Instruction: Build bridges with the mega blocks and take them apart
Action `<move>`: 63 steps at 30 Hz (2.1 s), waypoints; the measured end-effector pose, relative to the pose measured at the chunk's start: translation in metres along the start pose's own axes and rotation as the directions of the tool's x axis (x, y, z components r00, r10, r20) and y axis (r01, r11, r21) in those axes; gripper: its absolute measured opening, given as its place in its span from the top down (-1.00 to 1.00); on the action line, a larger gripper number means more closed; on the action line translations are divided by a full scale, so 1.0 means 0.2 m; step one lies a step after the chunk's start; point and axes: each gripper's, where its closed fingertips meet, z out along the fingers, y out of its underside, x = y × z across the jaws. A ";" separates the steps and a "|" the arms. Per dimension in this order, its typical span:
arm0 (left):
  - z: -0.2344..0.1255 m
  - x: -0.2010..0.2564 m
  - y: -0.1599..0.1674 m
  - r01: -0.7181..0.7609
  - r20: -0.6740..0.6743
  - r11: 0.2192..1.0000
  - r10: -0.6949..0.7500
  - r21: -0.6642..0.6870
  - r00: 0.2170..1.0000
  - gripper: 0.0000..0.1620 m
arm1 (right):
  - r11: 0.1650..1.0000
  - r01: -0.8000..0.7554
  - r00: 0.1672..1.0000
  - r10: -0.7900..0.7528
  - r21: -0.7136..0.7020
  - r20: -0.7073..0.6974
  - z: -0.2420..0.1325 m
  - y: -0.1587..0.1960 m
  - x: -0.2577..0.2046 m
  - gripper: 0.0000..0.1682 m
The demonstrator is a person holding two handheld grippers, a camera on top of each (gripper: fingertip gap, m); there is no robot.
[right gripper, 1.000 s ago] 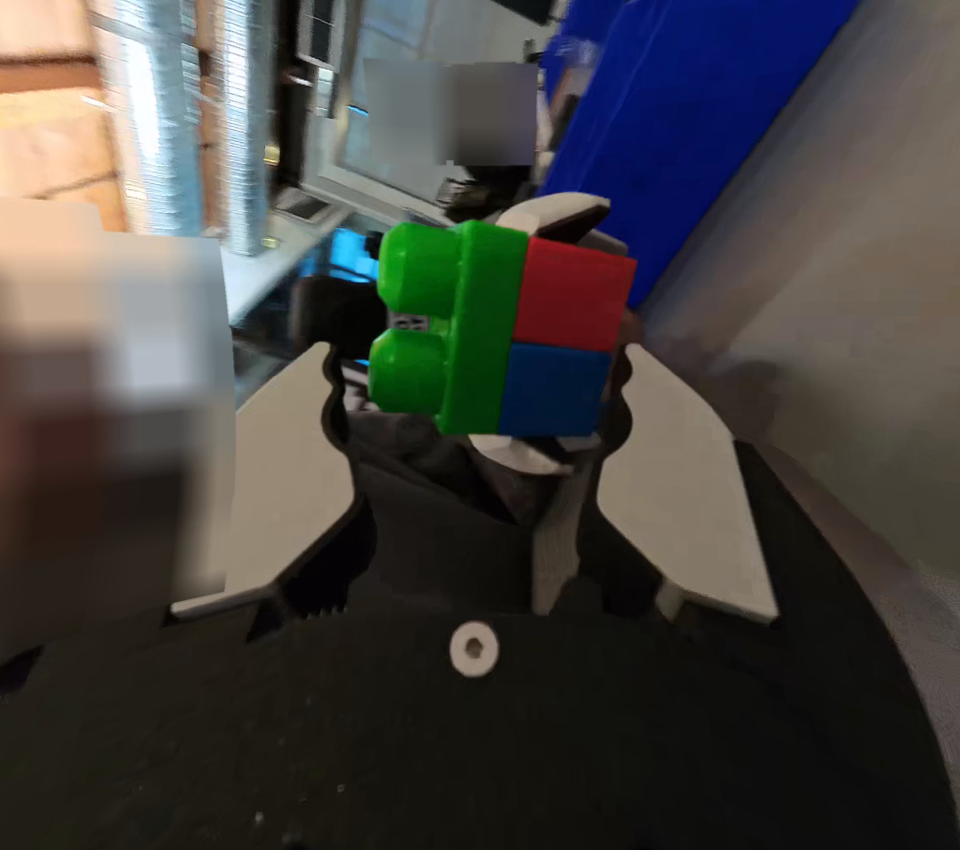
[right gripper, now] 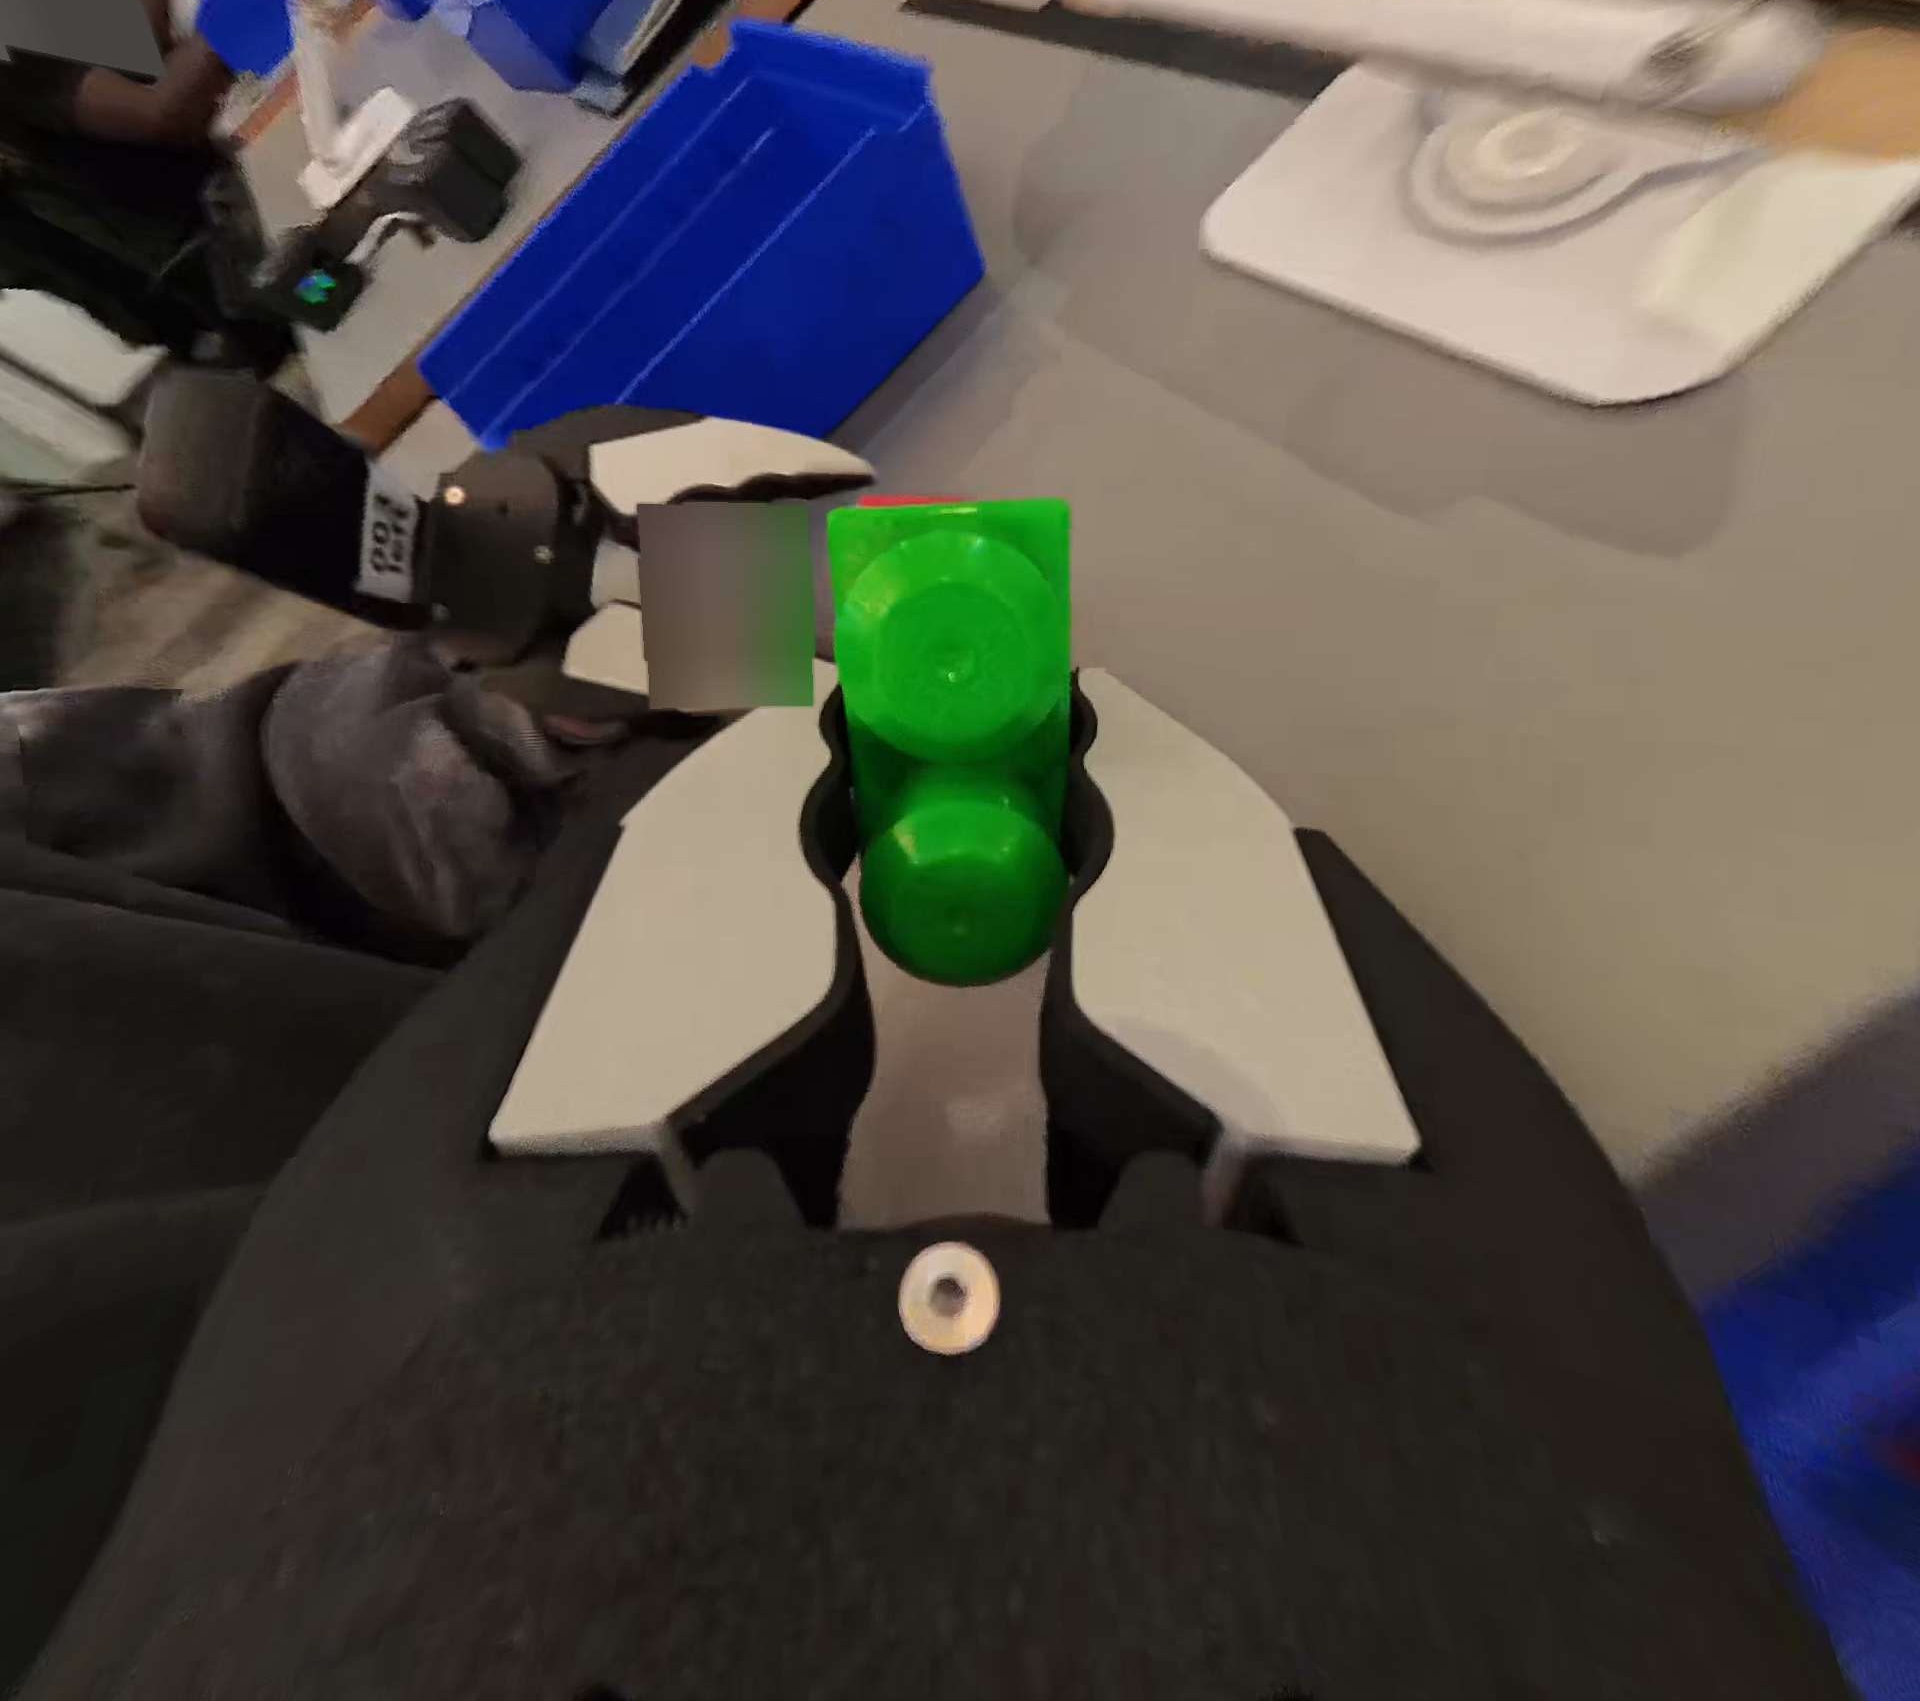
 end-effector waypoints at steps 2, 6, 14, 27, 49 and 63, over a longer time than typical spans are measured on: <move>-0.04 -0.02 -0.01 0.081 -0.024 0.996 -0.081 0.024 0.996 0.27 | 0.997 0.072 0.989 -0.066 0.041 -0.133 -0.24 -0.06 0.07 0.56; -0.06 -0.03 -0.03 0.223 -0.099 0.973 -0.217 0.053 0.971 0.27 | 0.944 0.310 0.882 -0.329 -0.111 -0.338 -0.71 -0.07 0.22 0.56; -0.05 0.05 -0.03 0.239 -0.123 0.971 -0.233 0.033 0.965 0.27 | 0.610 0.424 0.805 -0.593 -0.669 -0.031 -0.82 0.47 0.65 0.55; -0.19 0.21 0.02 0.321 -0.088 0.947 -0.320 -0.004 0.943 0.27 | 0.433 0.555 0.790 -0.543 -0.710 0.287 -0.56 0.81 0.79 0.55; -0.29 0.27 -0.02 0.398 -0.102 0.917 -0.395 0.018 0.913 0.23 | 0.576 0.487 0.809 -0.581 -0.656 0.090 -0.85 0.51 0.60 0.20; -0.72 0.27 -0.13 0.294 0.193 0.953 -0.303 0.077 0.933 0.10 | 0.736 0.503 0.853 -0.336 0.453 -0.400 -0.32 0.48 -0.39 0.23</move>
